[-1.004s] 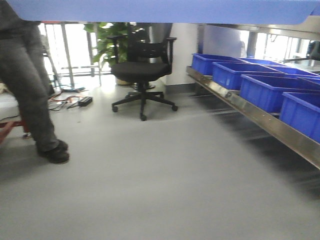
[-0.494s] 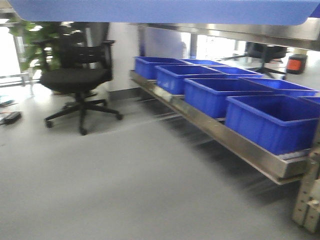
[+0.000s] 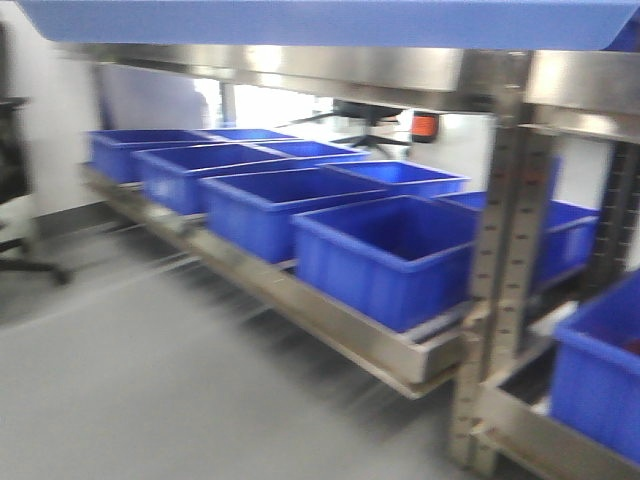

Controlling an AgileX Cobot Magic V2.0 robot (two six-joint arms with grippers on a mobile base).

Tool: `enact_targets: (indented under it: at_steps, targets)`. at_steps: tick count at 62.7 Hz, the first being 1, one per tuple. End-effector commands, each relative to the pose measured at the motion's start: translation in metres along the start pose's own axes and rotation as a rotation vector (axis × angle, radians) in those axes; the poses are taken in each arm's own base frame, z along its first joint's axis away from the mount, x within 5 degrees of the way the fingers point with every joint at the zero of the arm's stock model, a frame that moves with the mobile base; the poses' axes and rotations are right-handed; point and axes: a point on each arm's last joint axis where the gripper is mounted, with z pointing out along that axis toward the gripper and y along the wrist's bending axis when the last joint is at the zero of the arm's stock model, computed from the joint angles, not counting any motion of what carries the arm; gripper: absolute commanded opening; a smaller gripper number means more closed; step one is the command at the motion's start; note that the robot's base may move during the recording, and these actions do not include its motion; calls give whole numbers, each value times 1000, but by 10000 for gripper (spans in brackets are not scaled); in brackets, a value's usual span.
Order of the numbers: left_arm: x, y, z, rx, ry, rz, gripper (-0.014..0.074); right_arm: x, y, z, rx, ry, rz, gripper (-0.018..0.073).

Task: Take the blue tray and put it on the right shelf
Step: 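Drive the base away from the bench carrying the tray, then approach the steel shelf rack holding the tray above it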

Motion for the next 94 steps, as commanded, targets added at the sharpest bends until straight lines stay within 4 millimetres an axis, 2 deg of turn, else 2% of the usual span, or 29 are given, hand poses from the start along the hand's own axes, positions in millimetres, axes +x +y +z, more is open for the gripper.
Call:
enact_targets:
  at_steps: [1, 94]
  targets:
    - [7, -1, -23, -2, 14, 33, -48, -7, -3, -20, 28, -102, -53, 55]
    - [7, -1, -23, -2, 14, 33, -48, -7, -3, -20, 28, -102, -53, 55]
